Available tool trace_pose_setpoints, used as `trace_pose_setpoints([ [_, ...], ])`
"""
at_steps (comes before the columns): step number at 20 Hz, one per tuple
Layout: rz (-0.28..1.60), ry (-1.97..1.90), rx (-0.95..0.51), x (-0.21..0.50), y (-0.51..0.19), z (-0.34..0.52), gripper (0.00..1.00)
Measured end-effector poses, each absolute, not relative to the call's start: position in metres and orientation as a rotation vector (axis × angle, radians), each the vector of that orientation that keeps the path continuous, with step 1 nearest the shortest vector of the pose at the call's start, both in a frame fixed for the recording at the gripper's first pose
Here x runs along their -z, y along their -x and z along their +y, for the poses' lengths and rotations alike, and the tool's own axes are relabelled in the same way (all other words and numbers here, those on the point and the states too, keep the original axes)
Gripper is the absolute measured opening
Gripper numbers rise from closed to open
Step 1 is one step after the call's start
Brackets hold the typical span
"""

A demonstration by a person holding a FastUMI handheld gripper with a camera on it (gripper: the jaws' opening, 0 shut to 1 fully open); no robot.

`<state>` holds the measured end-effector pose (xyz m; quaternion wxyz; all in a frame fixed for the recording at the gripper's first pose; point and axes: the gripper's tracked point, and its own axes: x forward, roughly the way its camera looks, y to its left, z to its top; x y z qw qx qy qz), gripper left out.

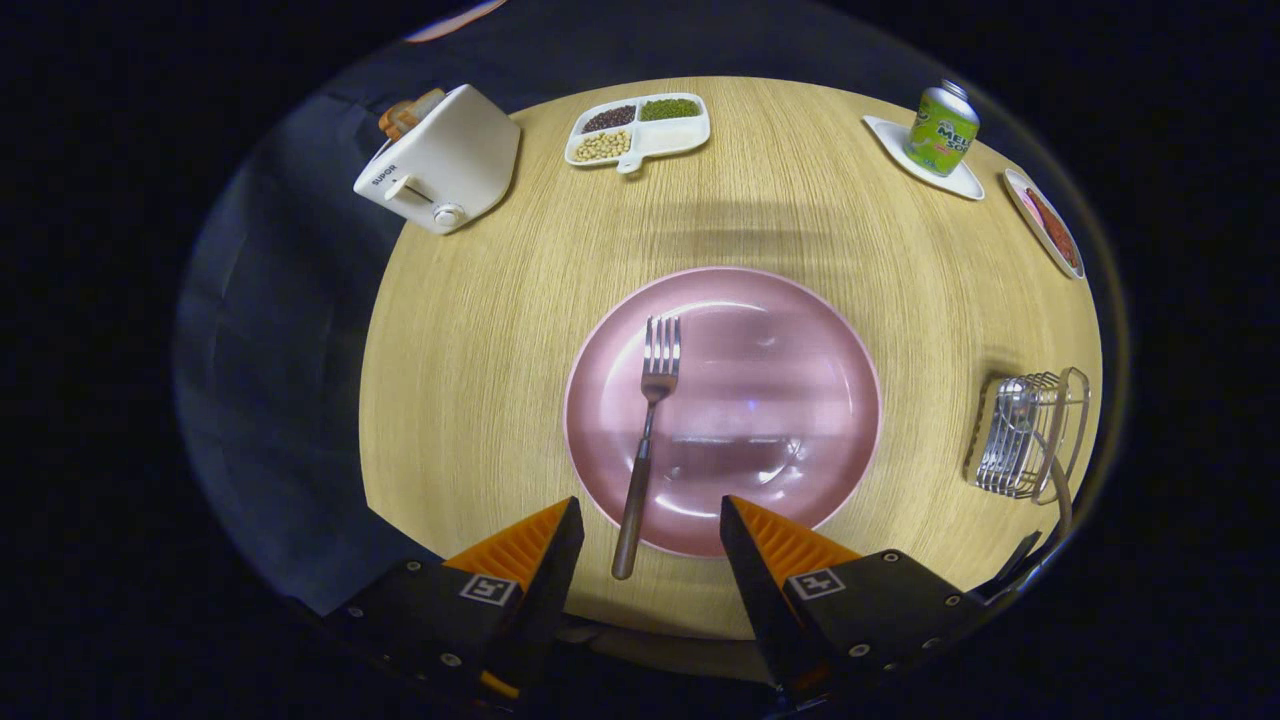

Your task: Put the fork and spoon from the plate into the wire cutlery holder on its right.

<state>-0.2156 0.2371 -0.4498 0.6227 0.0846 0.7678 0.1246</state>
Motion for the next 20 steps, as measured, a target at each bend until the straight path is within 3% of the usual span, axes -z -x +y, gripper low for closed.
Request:
trace_pose_setpoints([
  [4, 1.727, -0.162, -0.220, 0.471, 0.217, 0.238, 0.66],
  [7, 1.725, -0.218, -0.160, 0.483, 0.226, 0.247, 0.44],
  [11, 1.715, -0.236, -0.077, 0.496, 0.237, 0.247, 0.27],
  [15, 1.658, -0.295, -0.060, 0.501, 0.235, 0.251, 0.12],
  [20, 1.548, -0.312, -0.096, 0.481, 0.214, 0.238, 0.05],
])
